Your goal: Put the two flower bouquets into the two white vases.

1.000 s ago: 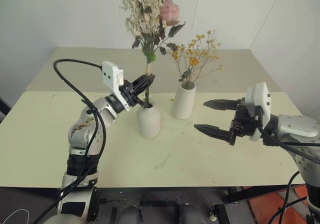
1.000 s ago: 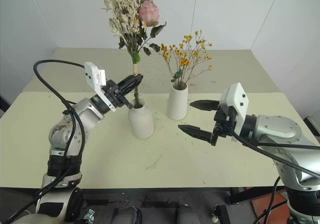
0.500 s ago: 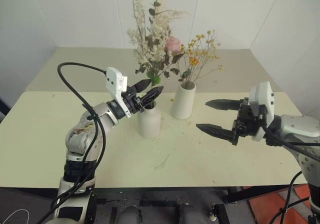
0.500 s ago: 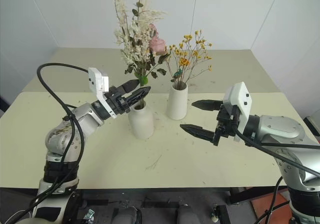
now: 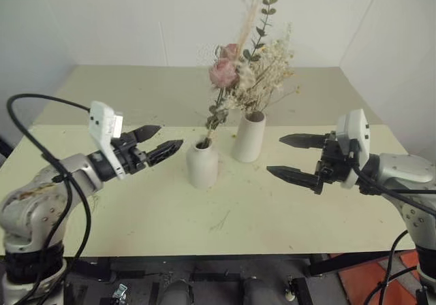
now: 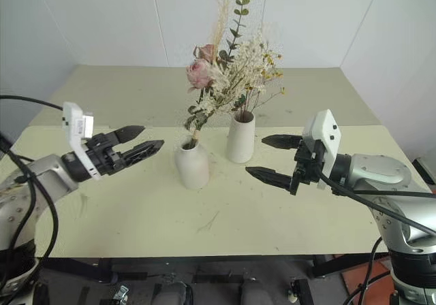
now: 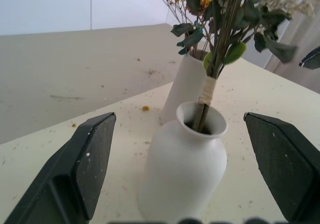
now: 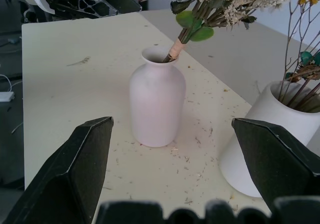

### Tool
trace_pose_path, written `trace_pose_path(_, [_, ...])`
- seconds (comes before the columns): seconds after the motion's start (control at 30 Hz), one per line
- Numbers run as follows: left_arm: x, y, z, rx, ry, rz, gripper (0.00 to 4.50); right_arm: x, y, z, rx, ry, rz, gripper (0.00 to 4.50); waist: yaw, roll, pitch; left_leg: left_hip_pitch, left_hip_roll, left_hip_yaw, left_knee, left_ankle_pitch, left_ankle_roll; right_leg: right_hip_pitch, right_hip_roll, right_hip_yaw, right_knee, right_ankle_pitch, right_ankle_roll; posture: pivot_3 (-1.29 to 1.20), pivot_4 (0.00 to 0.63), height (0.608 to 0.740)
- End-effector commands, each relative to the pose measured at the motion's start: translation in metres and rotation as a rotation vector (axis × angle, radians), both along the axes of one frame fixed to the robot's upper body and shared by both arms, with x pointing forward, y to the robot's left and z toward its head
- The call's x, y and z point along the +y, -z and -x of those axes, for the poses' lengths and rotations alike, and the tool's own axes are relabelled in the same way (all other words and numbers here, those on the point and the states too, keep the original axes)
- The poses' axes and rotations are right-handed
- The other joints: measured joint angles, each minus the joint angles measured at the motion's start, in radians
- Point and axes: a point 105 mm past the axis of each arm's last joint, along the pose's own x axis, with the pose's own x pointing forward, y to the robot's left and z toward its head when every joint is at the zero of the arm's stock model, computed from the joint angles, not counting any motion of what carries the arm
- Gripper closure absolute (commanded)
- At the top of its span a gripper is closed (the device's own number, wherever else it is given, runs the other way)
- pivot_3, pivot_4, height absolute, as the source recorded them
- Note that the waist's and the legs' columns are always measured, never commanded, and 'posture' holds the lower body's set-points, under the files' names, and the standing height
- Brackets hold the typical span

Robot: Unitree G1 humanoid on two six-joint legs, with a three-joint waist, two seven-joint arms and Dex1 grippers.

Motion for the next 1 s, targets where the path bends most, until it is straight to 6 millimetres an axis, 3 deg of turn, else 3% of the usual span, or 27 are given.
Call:
trace_pose_path(0.03, [0.005,-0.024,0.020,-0.116,0.084,-0.051,0.03,-0.002,-0.010,0.002,-0.056,-0.007,0.016,0.00,0.003,0.000,0.000,0.000,0.000,0.000,0.000,0.000,0.000,0.000,0.000,0.000,0.000,0.000,0.000,0.00,0.150,0.740])
trace_pose_path(0.17, [0.022,-0.035,0.038,-0.149,0.196,-0.142,0.03,-0.010,-0.010,0.003,-0.045,-0.002,0.043,0.00,0.003,0.000,0.000,0.001,0.000,0.001,0.000,0.000,0.000,0.000,0.000,0.000,0.000,0.000,-0.001,0.00,0.150,0.740])
trace_pose_path(0.43, [0.031,-0.039,0.057,-0.133,0.311,-0.250,0.03,-0.028,-0.011,0.003,-0.039,0.042,0.096,0.00,0.003,0.000,0.000,0.001,0.001,0.002,-0.001,0.000,0.000,0.000,0.000,0.000,0.000,-0.001,-0.001,0.00,0.150,0.740])
trace_pose_path(0.8, [0.016,-0.030,0.064,-0.091,0.381,-0.215,0.03,-0.049,-0.020,0.003,-0.043,0.158,0.129,0.00,0.001,0.000,0.000,0.001,0.001,0.002,-0.001,0.000,0.000,0.000,0.000,0.000,0.000,-0.001,-0.001,0.00,0.150,0.740])
trace_pose_path(1.0, [0.009,-0.024,0.070,-0.050,0.434,-0.197,0.03,-0.054,-0.015,0.018,-0.026,0.192,0.136,0.00,0.002,0.000,0.000,0.000,0.001,0.002,-0.001,0.000,0.000,-0.001,0.000,0.000,0.000,-0.001,-0.001,0.00,0.150,0.740])
